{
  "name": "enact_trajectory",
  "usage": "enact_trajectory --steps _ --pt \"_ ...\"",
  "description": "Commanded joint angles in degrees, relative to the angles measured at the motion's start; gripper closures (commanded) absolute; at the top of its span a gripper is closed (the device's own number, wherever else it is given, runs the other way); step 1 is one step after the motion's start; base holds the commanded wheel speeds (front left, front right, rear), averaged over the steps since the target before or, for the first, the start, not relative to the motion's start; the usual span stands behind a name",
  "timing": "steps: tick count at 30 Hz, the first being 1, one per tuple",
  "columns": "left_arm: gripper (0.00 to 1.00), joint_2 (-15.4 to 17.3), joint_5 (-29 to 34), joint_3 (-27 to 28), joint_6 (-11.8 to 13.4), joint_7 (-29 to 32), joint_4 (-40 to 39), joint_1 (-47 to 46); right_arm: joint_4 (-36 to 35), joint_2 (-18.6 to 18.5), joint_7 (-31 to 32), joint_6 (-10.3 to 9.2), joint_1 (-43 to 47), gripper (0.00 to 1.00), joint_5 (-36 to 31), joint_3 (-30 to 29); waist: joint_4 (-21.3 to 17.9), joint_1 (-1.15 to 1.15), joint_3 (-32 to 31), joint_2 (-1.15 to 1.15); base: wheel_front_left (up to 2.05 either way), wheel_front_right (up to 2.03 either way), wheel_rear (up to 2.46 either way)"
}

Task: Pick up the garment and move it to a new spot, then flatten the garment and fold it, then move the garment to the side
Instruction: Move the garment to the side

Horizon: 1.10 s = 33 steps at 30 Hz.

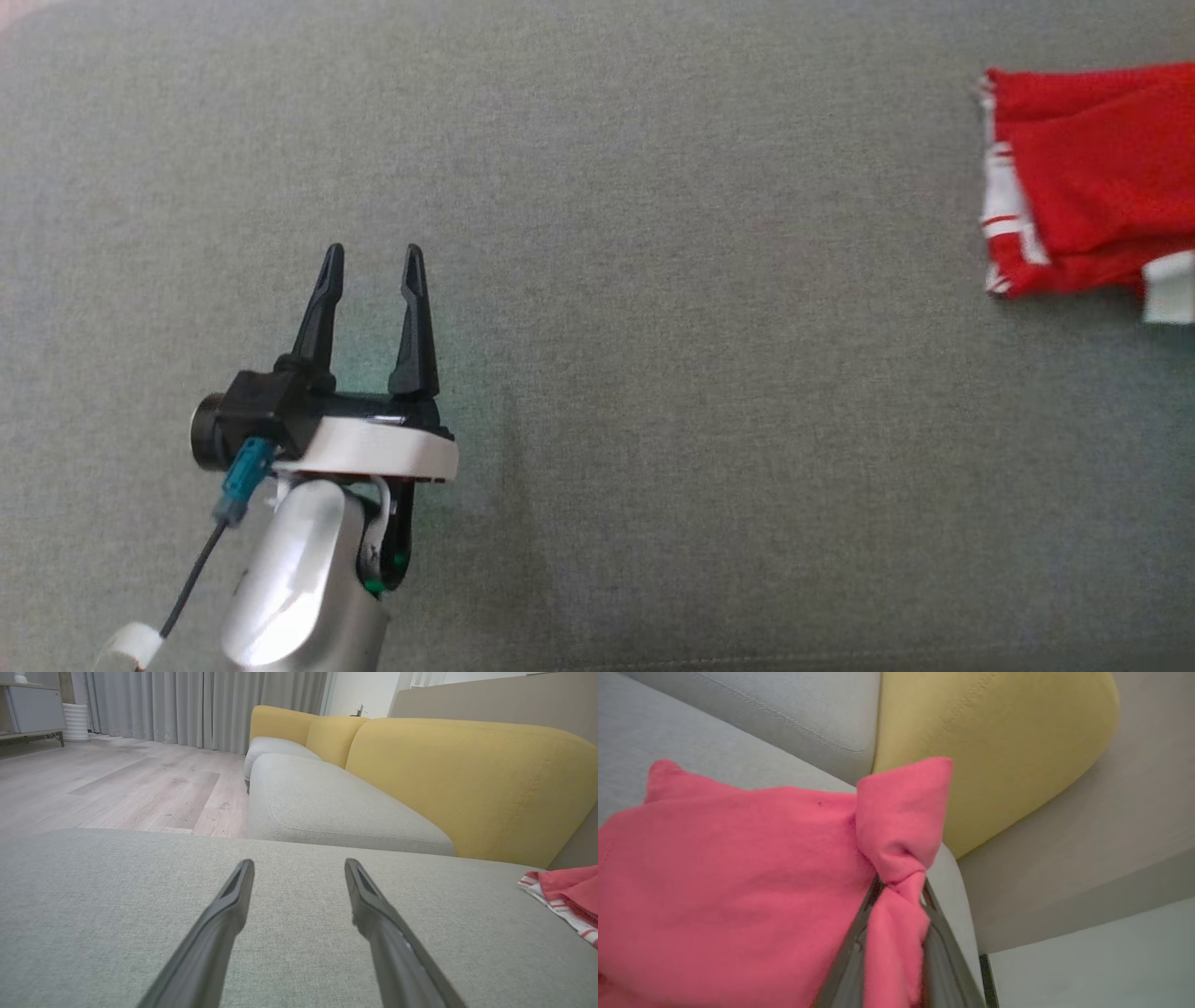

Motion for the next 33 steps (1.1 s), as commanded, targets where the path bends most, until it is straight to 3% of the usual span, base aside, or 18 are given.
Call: enact_trajectory --steps 1,12,13,15,16,26,33 --pt "0.00 0.50 0.15 1.98 -0.08 -0.47 -1.80 -1.66 -1.02 -2.41 -0.03 0.37 -1.24 1.00 -0.58 -0.64 0.19 0.00 0.62 0.00 0.00 0.00 0.00" --pt "0.00 0.50 0.60 2.83 -0.57 -0.47 -1.78 -2.39 1.87 -1.74 0.69 0.37 -1.60 1.00 -5.59 -8.96 0.35 0.00 2.87 0.00 0.00 0.00 0.00" --pt "0.00 0.50 0.68 2.97 -0.60 -0.47 -1.70 -2.40 1.74 -1.30 0.44 0.37 -1.56 0.84 -6.00 -9.62 0.22 0.00 2.84 0.00 0.00 0.00 0.00" --pt "0.00 0.50 0.85 3.26 -0.66 -0.47 -1.49 -2.38 1.31 0.04 0.02 0.37 -1.40 0.13 -6.50 -10.51 -0.14 0.00 2.56 0.00 0.00 0.00 0.00" --pt "0.00 0.50 0.92 3.39 -0.71 -0.47 -1.37 -2.34 1.13 0.74 0.02 0.37 -1.36 0.00 -6.68 -11.06 -0.33 0.00 2.34 0.00 0.00 0.00 0.00" --pt "0.00 0.50 0.34 3.87 -0.85 -0.47 -0.94 -0.97 -5.43 7.35 -2.14 0.37 -0.37 0.00 -7.86 -12.35 -0.96 0.00 -2.38 0.00 0.00 0.00 0.00" --pt "0.00 0.50 -0.20 4.08 -0.58 -0.47 -1.89 0.99 -15.50 16.44 -5.08 0.37 2.11 0.00 -2.33 -10.97 -0.16 0.00 -7.49 0.00 0.00 0.00 0.00"
